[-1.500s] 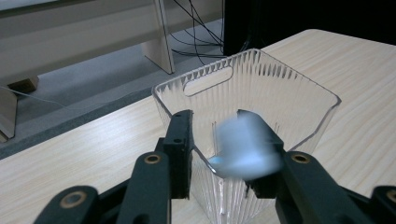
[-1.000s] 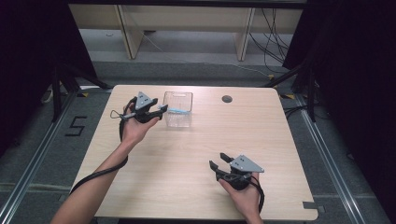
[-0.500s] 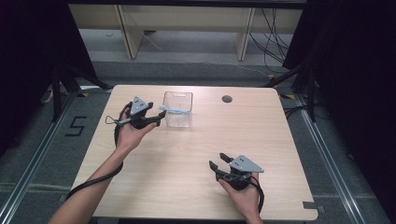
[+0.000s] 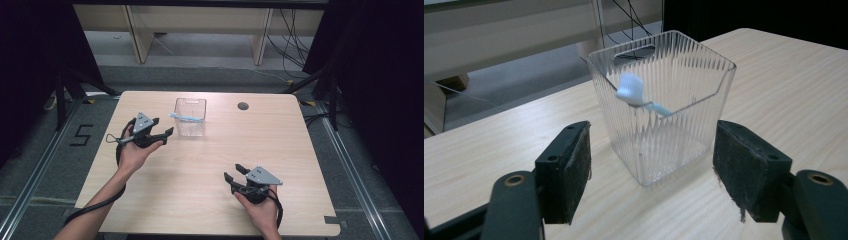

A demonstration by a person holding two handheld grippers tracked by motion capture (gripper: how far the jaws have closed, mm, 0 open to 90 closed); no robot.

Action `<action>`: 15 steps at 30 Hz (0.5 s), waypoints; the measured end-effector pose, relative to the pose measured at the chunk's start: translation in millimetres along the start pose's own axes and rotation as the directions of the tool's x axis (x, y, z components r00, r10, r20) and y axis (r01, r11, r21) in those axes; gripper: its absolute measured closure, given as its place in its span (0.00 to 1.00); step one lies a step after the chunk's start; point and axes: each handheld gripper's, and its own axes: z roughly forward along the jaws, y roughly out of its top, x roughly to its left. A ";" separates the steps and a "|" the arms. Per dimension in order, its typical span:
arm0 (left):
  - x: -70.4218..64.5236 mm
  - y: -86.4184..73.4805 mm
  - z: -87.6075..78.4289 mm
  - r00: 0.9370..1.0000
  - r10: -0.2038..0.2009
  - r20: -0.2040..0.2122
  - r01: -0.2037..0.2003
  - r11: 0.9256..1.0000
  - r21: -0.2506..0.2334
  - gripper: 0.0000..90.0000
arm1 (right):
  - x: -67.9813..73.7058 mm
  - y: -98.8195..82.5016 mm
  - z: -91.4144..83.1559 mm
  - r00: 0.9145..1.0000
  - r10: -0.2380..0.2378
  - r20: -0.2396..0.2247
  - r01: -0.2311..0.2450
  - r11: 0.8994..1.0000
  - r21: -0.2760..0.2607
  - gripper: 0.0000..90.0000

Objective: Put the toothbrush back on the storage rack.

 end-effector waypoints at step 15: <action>-10.2 -27.5 -28.1 1.000 -0.004 0.012 0.004 1.000 0.001 0.34 | 0.8 -1.0 2.6 1.000 -0.001 -0.008 0.000 1.000 -0.017 0.51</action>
